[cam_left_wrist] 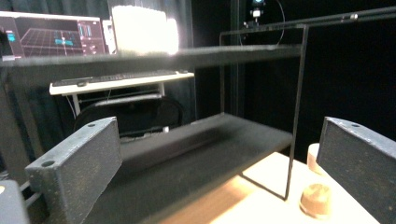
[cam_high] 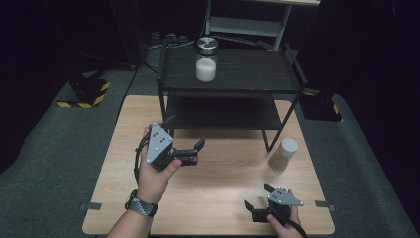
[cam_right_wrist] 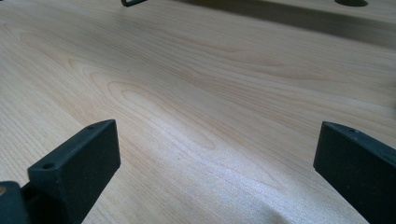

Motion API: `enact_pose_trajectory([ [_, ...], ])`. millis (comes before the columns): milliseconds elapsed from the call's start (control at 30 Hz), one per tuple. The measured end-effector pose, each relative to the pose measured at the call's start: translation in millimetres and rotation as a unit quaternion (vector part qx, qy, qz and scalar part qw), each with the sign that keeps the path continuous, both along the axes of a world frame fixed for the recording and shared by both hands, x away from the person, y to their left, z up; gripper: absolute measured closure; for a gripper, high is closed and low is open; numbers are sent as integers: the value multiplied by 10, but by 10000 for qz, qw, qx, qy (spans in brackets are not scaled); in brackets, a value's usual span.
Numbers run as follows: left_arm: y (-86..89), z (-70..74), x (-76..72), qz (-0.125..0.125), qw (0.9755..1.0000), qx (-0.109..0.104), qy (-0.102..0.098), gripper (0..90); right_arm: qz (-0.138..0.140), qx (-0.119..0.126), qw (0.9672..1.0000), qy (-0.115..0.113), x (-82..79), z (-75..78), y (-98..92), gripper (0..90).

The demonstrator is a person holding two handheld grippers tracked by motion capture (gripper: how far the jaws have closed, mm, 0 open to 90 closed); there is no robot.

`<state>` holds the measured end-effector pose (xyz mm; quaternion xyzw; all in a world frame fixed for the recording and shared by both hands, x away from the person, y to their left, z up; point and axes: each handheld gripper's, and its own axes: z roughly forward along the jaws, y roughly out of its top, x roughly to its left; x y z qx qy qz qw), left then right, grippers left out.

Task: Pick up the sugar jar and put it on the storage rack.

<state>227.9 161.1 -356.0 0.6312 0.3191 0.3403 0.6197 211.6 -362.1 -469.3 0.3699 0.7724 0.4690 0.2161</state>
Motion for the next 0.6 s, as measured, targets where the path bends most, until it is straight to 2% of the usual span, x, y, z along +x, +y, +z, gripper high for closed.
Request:
enact_pose_trajectory([
  [100, 18, -86, -26, -12, 10000, -47, 69, 5, -1, -17, 10000, -8, -3, 1, 6, 4],
  [200, 52, -248, -67, -41, 9997, -17, 245, 5, -8, -30, 10000, -12, -6, 3, 11, 4],
  [233, 52, -248, -67, -41, 9997, -17, 245, 5, -7, -33, 10000, -12, -5, 3, 11, 4],
  [267, 76, -336, -84, -83, 9994, -5, 348, 5, -7, -33, 10000, -12, -5, 3, 11, 4],
  [333, 89, -376, -94, -107, 9991, 18, 413, 5, -8, -35, 10000, -8, -3, 4, 12, 4],
  [367, 117, -457, -110, -191, 9982, 60, 558, 5, -6, -38, 10000, -5, -1, 5, 13, 4],
  [467, 132, -545, -137, -250, 9973, 157, 670, 5, -9, -40, 10000, -3, -1, 5, 14, 4],
  [500, 132, -627, -172, -256, 9961, 309, 783, 5, -25, -41, 10000, -8, -5, 5, 17, 4],
  [567, 134, -672, -190, -264, 9955, 369, 837, 5, -38, -54, 10000, -24, -14, 4, 24, 4],
  [600, 148, -756, -223, -283, 9940, 486, 941, 5, -33, -61, 10000, -39, -18, 2, 26, 4],
])
